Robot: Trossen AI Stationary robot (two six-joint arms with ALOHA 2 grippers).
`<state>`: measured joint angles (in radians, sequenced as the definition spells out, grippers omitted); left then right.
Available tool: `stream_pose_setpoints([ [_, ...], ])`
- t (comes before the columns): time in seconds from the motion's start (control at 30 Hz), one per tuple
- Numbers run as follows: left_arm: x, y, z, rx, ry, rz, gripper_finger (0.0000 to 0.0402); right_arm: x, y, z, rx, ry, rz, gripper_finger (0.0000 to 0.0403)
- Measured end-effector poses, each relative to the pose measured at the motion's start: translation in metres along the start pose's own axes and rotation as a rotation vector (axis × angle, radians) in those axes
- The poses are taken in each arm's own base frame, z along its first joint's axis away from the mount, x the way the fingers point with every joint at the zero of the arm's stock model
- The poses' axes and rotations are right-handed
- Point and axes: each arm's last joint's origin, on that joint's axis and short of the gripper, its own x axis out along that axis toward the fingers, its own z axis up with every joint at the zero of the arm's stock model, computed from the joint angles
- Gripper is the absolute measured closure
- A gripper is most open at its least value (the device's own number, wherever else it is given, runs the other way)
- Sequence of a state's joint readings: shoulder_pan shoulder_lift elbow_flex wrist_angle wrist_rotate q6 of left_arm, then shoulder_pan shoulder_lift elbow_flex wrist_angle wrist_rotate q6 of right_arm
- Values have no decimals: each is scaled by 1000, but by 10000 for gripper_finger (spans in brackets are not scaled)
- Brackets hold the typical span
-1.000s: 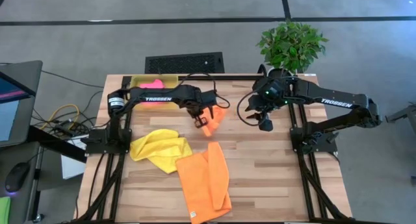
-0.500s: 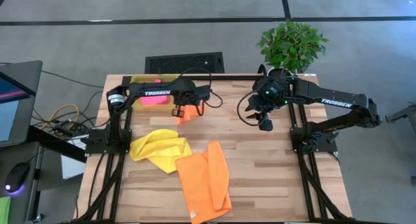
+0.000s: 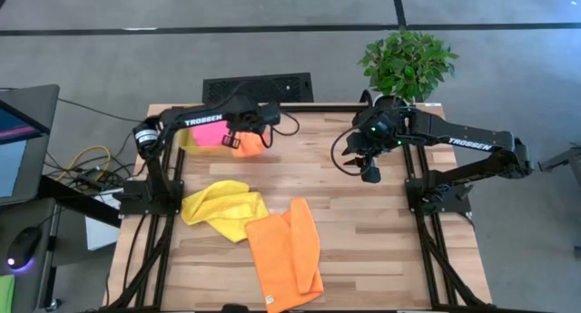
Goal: Fold microfiber towels
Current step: Put the top folded orange microfiber cloth into the yellow bin
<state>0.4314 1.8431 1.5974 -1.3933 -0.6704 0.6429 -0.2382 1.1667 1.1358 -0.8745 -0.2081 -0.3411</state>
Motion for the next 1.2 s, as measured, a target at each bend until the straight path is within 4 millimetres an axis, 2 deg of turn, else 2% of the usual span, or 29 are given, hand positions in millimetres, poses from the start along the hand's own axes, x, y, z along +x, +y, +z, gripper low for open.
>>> stream_pose_setpoints([
  [0.47, 34, 22, -37, 51, 155, -130, 401, 0, 0, 0, -8, 2, 1, 243],
  [0.7, 57, 15, -46, 155, 195, -221, 401, 0, 0, 0, -9, 2, 1, 243],
  [0.93, 81, 11, -55, 179, 266, -251, 401, 0, 0, 0, -10, 2, 1, 245],
  [1.2, 99, 18, -64, 167, 272, -241, 401, 0, 0, 0, -9, 2, 1, 247],
])
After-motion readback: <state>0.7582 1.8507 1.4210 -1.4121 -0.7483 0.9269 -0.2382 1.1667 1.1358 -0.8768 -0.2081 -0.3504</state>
